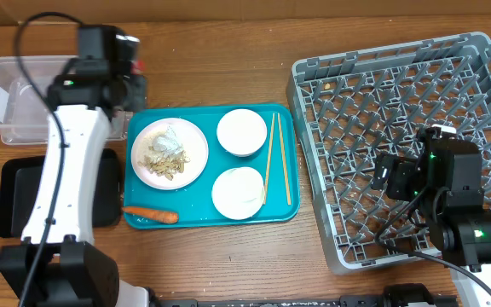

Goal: Sort waste into correct bins and load items into the dishwasher
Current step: 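Reach the left gripper to the plate and grasp the tissue and red wrapper, then carry the waste left and drop it into the clear plastic bin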

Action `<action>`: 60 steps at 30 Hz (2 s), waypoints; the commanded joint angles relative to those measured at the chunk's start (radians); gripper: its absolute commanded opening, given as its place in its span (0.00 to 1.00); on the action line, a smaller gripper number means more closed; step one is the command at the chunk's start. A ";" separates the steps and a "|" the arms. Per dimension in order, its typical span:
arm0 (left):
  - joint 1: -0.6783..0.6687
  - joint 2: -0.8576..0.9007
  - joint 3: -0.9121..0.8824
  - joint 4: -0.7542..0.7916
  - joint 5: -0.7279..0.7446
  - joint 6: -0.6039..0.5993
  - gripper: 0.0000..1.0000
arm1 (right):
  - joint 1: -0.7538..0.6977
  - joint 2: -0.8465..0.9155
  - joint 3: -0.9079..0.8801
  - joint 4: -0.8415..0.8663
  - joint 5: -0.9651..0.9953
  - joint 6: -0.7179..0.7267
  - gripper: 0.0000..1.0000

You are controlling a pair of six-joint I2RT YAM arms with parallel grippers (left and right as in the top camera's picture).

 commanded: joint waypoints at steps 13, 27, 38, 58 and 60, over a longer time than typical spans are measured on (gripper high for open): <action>0.166 0.161 0.023 0.099 0.051 -0.075 0.42 | 0.003 -0.002 0.029 -0.005 0.007 0.004 1.00; 0.003 0.051 0.083 -0.212 0.220 -0.073 0.96 | 0.003 -0.002 0.029 -0.014 0.007 0.004 1.00; -0.076 0.224 -0.023 -0.286 0.219 -0.080 0.93 | 0.003 -0.002 0.029 -0.017 0.007 0.004 1.00; -0.077 0.393 0.068 -0.311 0.245 -0.121 0.04 | 0.003 -0.002 0.029 -0.021 0.007 0.004 1.00; -0.077 0.381 0.125 -0.348 0.240 -0.120 0.04 | 0.003 -0.002 0.029 -0.022 0.007 0.004 1.00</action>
